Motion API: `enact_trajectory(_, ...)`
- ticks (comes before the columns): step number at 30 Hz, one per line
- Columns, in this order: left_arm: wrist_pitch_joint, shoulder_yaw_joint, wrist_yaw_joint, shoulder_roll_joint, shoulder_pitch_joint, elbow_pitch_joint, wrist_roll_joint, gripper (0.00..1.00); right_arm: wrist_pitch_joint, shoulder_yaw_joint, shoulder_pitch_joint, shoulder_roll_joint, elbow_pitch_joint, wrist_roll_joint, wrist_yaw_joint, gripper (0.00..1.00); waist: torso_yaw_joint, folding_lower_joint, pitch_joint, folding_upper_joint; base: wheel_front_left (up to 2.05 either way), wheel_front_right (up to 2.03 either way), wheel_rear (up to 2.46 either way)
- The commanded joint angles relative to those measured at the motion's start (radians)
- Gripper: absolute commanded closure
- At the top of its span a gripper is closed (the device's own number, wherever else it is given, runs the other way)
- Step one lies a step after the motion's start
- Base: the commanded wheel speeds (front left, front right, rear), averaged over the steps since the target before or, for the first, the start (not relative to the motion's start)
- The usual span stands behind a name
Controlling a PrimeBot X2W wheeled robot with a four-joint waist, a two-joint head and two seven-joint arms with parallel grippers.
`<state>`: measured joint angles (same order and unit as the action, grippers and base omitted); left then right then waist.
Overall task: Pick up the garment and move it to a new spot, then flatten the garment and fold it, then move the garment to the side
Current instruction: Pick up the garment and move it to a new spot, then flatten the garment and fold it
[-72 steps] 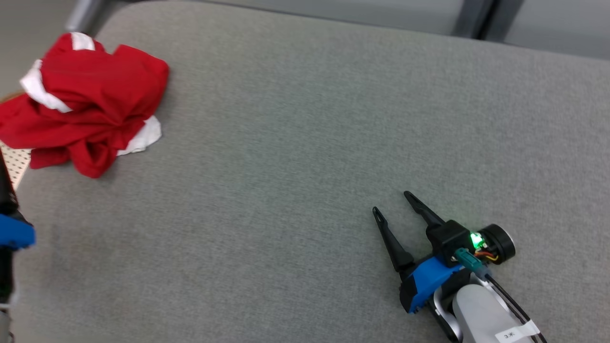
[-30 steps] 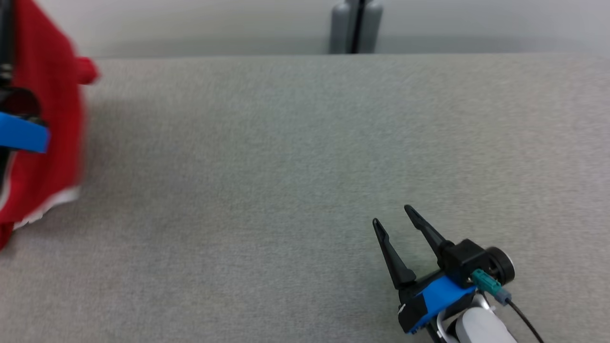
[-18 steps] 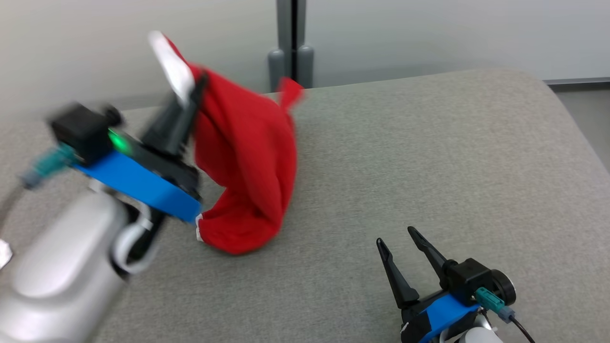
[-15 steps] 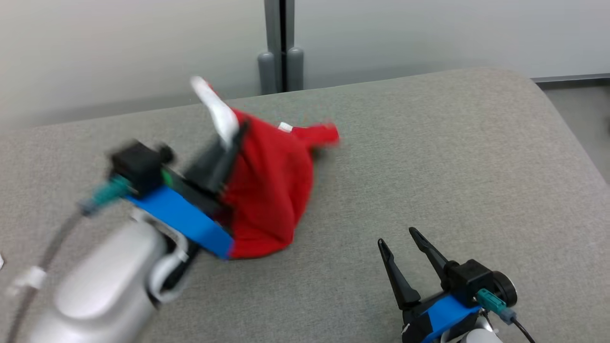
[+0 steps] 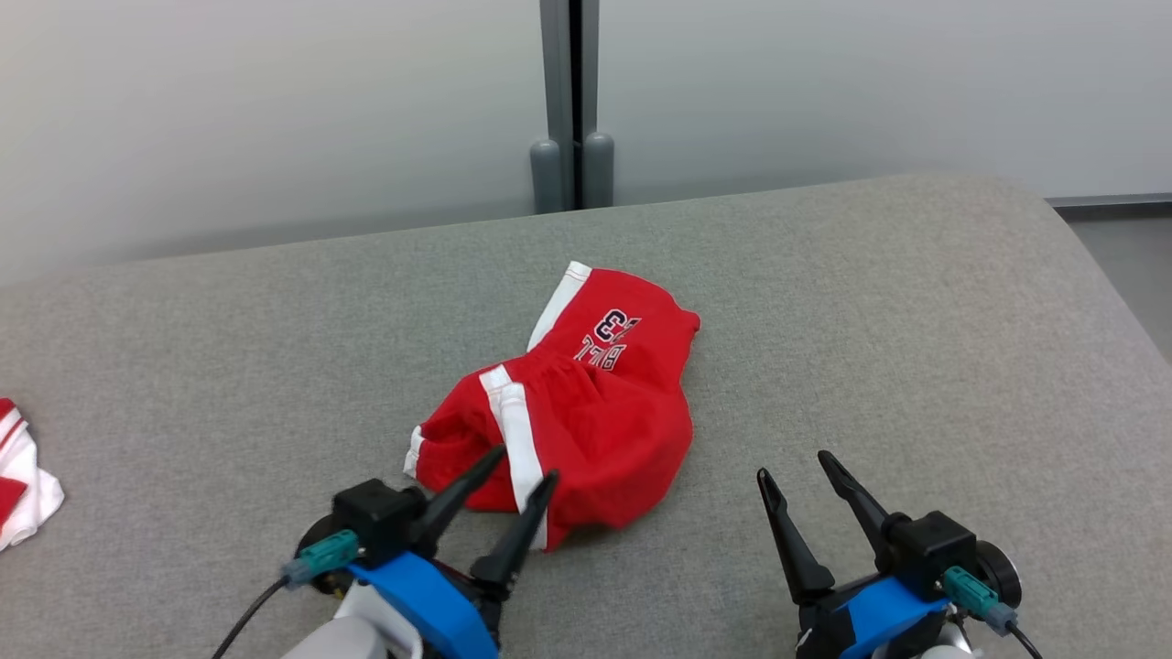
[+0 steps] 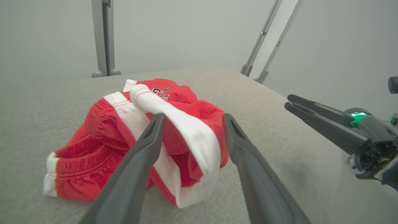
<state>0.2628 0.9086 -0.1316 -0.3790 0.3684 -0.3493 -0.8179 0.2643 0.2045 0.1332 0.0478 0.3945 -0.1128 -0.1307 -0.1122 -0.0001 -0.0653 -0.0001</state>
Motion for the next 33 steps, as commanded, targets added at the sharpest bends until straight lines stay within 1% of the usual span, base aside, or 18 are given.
enact_trajectory(1,0.003,-0.046,0.002,-0.005,-0.024,-0.012,0.005,0.00,0.000,-0.006,-0.021,0.005,0.001,-0.008,0.000,0.00,0.009,0.0001,0.010,0.0001,0.00,0.00,0.00)
enact_trajectory(5,0.003,-0.204,0.002,0.005,-0.119,-0.054,0.027,0.00,0.000,-0.011,-0.024,0.005,0.003,-0.013,0.000,0.00,0.037,0.0001,0.039,0.0001,0.00,0.00,0.00)
enact_trajectory(6,0.003,-0.290,0.002,0.009,-0.156,-0.071,0.052,0.00,0.000,-0.014,-0.025,0.005,0.000,-0.016,0.000,0.00,0.051,0.0001,0.048,0.0001,0.00,0.00,0.00)
enact_trajectory(12,0.003,-0.564,0.002,0.066,-0.272,-0.106,0.183,0.00,0.000,-0.031,-0.033,0.005,0.000,-0.017,0.000,0.00,0.080,0.0001,0.071,0.0001,0.00,0.00,0.00)
enact_trajectory(15,0.003,-0.674,0.001,0.105,-0.325,-0.094,0.257,0.00,0.000,-0.034,-0.043,0.005,0.003,-0.015,0.000,0.00,0.088,0.0001,0.079,0.0001,0.00,0.00,0.00)
enact_trajectory(18,0.003,-0.760,0.001,0.140,-0.367,-0.067,0.323,0.00,0.000,-0.041,-0.050,0.005,0.012,-0.006,0.000,0.00,0.094,0.0001,0.085,0.0001,0.00,0.00,0.00)
enact_trajectory(21,0.003,-0.808,0.001,0.169,-0.410,-0.036,0.382,0.00,0.000,-0.051,-0.066,0.005,0.022,0.003,0.000,0.00,0.097,0.0001,0.092,0.0001,0.00,0.00,0.00)
enact_trajectory(25,0.003,-0.840,0.002,0.197,-0.444,-0.023,0.427,0.00,0.000,-0.057,-0.080,0.005,0.033,0.011,0.000,0.00,0.098,0.0001,0.096,0.0001,0.00,0.00,0.00)
enact_trajectory(33,0.003,-0.834,0.001,0.220,-0.454,-0.031,0.450,0.00,0.000,-0.036,-0.075,0.004,0.044,0.023,0.000,0.00,0.105,0.0001,0.100,0.0001,0.00,0.00,0.00)
